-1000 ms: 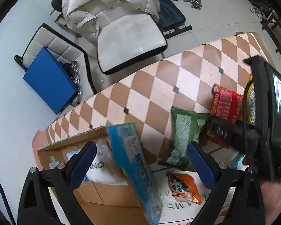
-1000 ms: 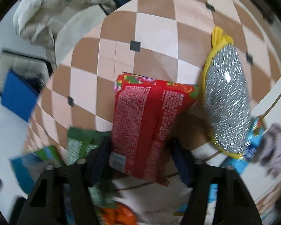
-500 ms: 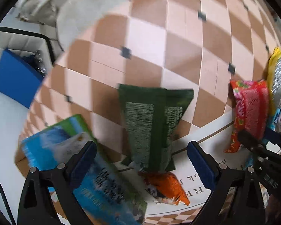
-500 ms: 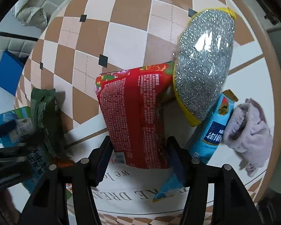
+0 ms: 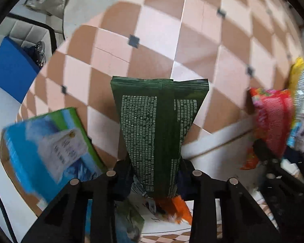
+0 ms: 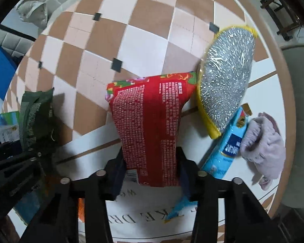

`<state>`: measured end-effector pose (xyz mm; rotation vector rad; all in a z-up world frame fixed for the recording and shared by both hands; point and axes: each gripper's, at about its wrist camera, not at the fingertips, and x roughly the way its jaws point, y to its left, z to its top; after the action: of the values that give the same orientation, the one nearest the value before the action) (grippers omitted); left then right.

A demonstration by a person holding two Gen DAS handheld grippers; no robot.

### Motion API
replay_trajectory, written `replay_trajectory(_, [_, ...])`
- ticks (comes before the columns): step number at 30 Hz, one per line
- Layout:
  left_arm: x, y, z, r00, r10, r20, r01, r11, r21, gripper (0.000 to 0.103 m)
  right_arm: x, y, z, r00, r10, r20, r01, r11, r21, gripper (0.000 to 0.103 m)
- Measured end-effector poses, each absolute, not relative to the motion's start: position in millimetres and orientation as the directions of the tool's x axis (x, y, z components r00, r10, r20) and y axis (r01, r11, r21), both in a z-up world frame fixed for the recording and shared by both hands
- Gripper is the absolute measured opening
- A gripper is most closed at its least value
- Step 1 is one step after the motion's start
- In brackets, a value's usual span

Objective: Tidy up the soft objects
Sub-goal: 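Lower both snack bags into the box beside the tissue pack and release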

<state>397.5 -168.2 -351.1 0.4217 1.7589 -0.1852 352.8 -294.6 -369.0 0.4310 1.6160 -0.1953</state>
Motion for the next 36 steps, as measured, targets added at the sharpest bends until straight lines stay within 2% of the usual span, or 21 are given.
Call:
replay_trajectory(6, [364.2, -132.3, -259.3, -0.052, -0.012, -0.999, 0.306, 0.952, -0.027, 0.031, 329.0, -263.4, -305.1, 0.075, 0.208, -0.975, 0.327, 0.919, 0.221, 0.046])
replay_trajectory(9, [356.1, -102.0, -211.3, 0.011, -0.069, -0.998, 0.284, 0.957, -0.064, 0.031, 315.2, -240.1, -263.9, 0.134, 0.253, -0.958, 0.277, 0.919, 0.282, 0.046])
replay_trajectory(12, [346.1, -54.6, -172.9, 0.070, -0.074, -0.995, 0.256, 0.965, -0.054, 0.031, 299.4, -212.1, -227.5, 0.178, 0.284, -0.942, 0.211, 0.924, 0.318, 0.046])
replay_trajectory(15, [334.9, 1.8, -160.6, 0.089, -0.040, -0.995, 0.217, 0.976, -0.020, 0.031, 293.3, -178.0, -194.5, 0.195, 0.328, -0.924, 0.136, 0.924, 0.357, 0.046])
replay_trajectory(19, [325.2, 80.3, -179.9, 0.042, 0.034, -0.999, 0.139, 0.990, 0.040, 0.031, 299.0, -95.5, -175.3, 0.161, 0.402, -0.901, 0.025, 0.911, 0.411, 0.046])
replay_trajectory(24, [330.3, 172.2, -232.1, -0.123, 0.047, -0.991, 0.023, 0.999, 0.045, 0.031, 308.0, 9.1, -207.9, 0.051, 0.459, -0.887, -0.048, 0.888, 0.457, 0.046])
replay_trajectory(30, [336.6, 216.7, -283.9, -0.258, 0.049, -0.965, 0.003, 0.999, 0.050, 0.031, 323.2, 86.6, -264.7, -0.070, 0.434, -0.898, -0.068, 0.896, 0.438, 0.046])
replay_trajectory(36, [338.6, 228.3, -319.2, -0.343, 0.037, -0.939, 0.010, 0.999, 0.036, 0.031, 327.0, 117.2, -299.5, -0.142, 0.414, -0.899, -0.057, 0.904, 0.425, 0.046])
